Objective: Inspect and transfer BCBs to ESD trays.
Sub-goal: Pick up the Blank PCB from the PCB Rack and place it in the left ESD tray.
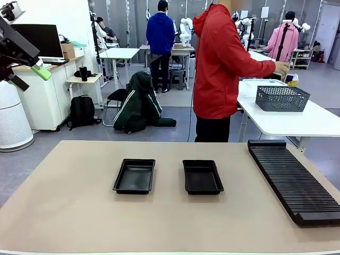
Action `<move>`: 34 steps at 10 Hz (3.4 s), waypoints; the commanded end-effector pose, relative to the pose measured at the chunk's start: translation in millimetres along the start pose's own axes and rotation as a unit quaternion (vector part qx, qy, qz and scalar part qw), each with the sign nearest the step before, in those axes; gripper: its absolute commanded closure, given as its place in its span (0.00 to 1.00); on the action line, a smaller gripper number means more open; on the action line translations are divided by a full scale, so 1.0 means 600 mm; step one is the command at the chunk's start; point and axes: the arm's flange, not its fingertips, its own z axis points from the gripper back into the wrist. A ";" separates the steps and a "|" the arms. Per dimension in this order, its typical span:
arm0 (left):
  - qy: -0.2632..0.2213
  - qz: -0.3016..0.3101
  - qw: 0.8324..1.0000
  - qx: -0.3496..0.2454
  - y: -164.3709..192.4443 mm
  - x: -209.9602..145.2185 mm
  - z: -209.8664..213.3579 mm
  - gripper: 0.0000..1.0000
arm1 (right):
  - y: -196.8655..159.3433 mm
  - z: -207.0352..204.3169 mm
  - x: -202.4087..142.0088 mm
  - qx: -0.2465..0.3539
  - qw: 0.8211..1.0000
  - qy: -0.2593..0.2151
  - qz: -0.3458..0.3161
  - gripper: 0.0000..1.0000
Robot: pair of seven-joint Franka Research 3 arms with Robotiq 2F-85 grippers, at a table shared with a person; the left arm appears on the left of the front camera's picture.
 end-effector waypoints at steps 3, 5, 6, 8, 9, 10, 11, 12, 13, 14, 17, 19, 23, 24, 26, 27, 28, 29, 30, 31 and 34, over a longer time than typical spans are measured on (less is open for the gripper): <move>0.013 0.006 1.000 0.016 -0.003 -0.017 0.018 0.00 | 0.000 0.014 0.014 0.003 1.000 0.010 0.000 0.00; 0.013 0.004 0.999 0.034 -0.010 -0.038 0.025 0.00 | -0.001 0.022 0.029 -0.011 1.000 0.017 0.005 0.00; 0.016 0.005 0.999 0.037 -0.013 -0.045 0.027 0.00 | 0.003 0.027 0.032 -0.009 1.000 0.017 0.011 0.00; 0.011 0.004 0.999 0.038 -0.013 -0.054 0.033 0.00 | 0.005 0.031 0.035 -0.011 1.000 0.017 0.011 0.00; 0.011 0.006 0.999 0.037 -0.014 -0.057 0.033 0.00 | 0.000 0.034 0.036 -0.011 1.000 0.015 0.007 0.00; 0.005 0.003 0.999 0.041 -0.017 -0.058 0.036 0.00 | -0.004 0.034 0.036 -0.013 1.000 0.012 0.008 0.00; 0.000 0.005 0.999 0.048 -0.024 -0.059 0.040 0.00 | -0.007 0.036 0.036 -0.013 1.000 0.012 0.013 0.00; -0.003 0.011 0.998 0.060 -0.032 -0.062 0.047 0.00 | -0.010 0.040 0.037 -0.019 1.000 0.009 0.018 0.00; -0.016 0.019 0.998 0.065 -0.037 -0.063 0.056 0.00 | -0.012 0.041 0.037 -0.019 0.999 0.006 0.027 0.00; -0.025 0.030 0.997 0.069 -0.036 -0.060 0.066 0.00 | -0.013 0.040 0.038 -0.019 0.999 0.006 0.030 0.00; -0.028 0.057 0.996 0.058 -0.025 -0.048 0.095 0.00 | -0.025 0.044 0.041 -0.028 0.999 0.008 0.030 0.00; -0.012 0.063 0.997 0.051 -0.019 -0.044 0.096 0.00 | -0.009 0.035 0.036 -0.012 1.000 0.002 0.022 0.00; -0.028 0.047 0.997 0.053 -0.022 -0.048 0.093 0.00 | -0.009 0.035 0.036 -0.012 1.000 0.002 0.022 0.00; -0.028 0.047 0.997 0.053 -0.022 -0.048 0.093 0.00 | -0.009 0.035 0.036 -0.012 1.000 0.002 0.022 0.00; -0.028 0.047 0.997 0.053 -0.022 -0.048 0.093 0.00 | -0.011 0.034 0.038 -0.013 1.000 0.003 0.022 0.00; -0.028 0.047 0.997 0.053 -0.022 -0.048 0.093 0.00 | 0.001 0.039 0.046 -0.007 1.000 -0.005 0.028 0.00; -0.028 0.047 0.997 0.053 -0.022 -0.048 0.093 0.00 | 0.011 0.043 0.056 0.001 0.999 -0.008 0.032 0.00; -0.028 0.047 0.997 0.053 -0.022 -0.048 0.093 0.00 | 0.014 0.049 0.068 0.006 0.999 -0.014 0.033 0.00; -0.028 0.047 0.997 0.053 -0.022 -0.048 0.093 0.00 | 0.018 0.052 0.076 0.011 0.999 -0.016 0.038 0.00; -0.028 0.047 0.997 0.053 -0.022 -0.048 0.093 0.00 | 0.018 0.055 0.083 0.016 0.999 -0.014 0.040 0.00; -0.028 0.047 0.997 0.053 -0.022 -0.048 0.093 0.00 | 0.016 0.069 0.104 0.018 0.999 -0.011 0.037 0.00</move>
